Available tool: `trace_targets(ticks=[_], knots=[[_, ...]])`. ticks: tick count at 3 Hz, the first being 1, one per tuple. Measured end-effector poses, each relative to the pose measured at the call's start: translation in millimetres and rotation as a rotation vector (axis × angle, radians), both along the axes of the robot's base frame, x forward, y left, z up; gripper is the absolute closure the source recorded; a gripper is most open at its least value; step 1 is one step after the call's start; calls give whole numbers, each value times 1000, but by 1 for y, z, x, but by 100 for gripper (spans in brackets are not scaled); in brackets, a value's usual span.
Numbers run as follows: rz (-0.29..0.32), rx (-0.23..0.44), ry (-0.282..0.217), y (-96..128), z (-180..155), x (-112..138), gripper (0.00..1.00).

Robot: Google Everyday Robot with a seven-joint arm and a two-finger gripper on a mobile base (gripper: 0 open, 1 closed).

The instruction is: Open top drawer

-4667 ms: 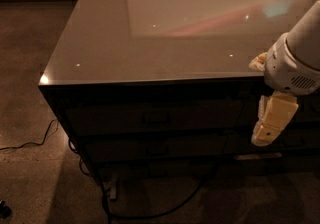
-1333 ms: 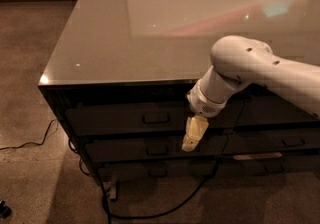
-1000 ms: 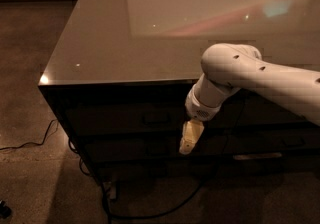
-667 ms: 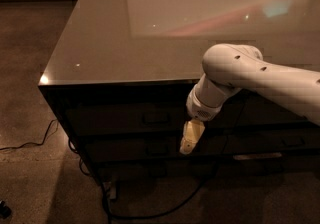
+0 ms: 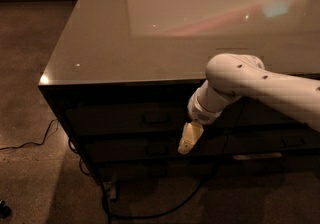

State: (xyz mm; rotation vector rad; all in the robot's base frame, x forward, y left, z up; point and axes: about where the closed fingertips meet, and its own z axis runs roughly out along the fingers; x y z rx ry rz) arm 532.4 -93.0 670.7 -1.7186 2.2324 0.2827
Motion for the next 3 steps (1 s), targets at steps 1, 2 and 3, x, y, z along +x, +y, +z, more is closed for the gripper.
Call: trace_targets(ticks=[1,2,3], knots=[[-32,12,-39,5,-3,6,0],[-55,17,-80,8,-3,9,0],[-59,29,-114,14,-2,14,0]])
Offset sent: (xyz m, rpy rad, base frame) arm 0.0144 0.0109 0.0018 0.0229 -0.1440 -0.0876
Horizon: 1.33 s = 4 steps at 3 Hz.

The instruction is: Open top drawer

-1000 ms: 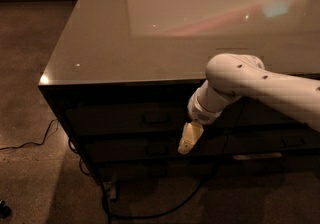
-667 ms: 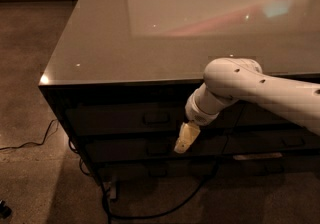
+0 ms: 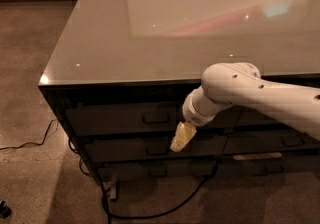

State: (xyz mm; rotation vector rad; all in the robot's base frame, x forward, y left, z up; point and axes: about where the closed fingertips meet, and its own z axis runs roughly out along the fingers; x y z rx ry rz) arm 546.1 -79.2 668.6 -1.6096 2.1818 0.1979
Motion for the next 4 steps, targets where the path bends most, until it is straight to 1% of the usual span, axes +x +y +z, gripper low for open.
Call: trace_targets(ticks=[1,2,3,4], knots=[[6,19,-10,2,-2,9,0],[59,31,8,11,-2,16,0],[63,30,8,11,-1,17,0],[61,56,15,13,-9,20,0]])
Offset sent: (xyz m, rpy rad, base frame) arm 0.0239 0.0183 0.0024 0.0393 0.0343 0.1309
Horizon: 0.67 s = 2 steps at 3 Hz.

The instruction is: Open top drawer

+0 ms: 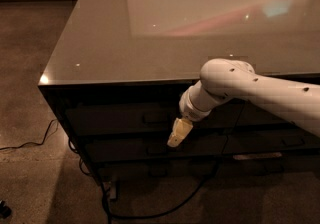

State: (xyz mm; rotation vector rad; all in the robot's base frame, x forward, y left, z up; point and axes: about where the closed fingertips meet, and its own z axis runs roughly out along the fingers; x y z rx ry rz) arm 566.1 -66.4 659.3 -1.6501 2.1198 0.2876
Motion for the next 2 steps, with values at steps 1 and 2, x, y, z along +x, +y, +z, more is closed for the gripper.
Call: trace_targets(ticks=[1,2], knots=[[9,7,18,4,-15,2,0],[20,-15,32,4,-27,1,19]])
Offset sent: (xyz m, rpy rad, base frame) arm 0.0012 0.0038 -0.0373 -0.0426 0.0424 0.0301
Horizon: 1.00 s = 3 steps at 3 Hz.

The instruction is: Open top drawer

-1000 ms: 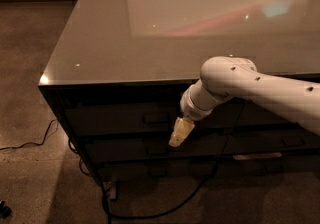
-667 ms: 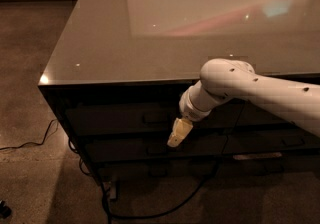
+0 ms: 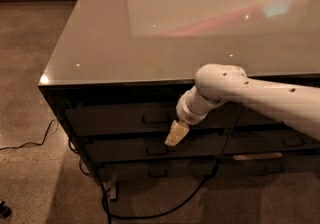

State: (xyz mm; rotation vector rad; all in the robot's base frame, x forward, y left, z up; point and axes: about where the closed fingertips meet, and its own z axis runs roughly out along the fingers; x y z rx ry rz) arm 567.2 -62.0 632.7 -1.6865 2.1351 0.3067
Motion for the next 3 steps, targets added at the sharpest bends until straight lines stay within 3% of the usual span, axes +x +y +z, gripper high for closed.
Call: trace_targets(ticks=[2,3], knots=[[-4,-18,8,-5,8,-3,65],[-4,-18,8,-5,10,-2,62]])
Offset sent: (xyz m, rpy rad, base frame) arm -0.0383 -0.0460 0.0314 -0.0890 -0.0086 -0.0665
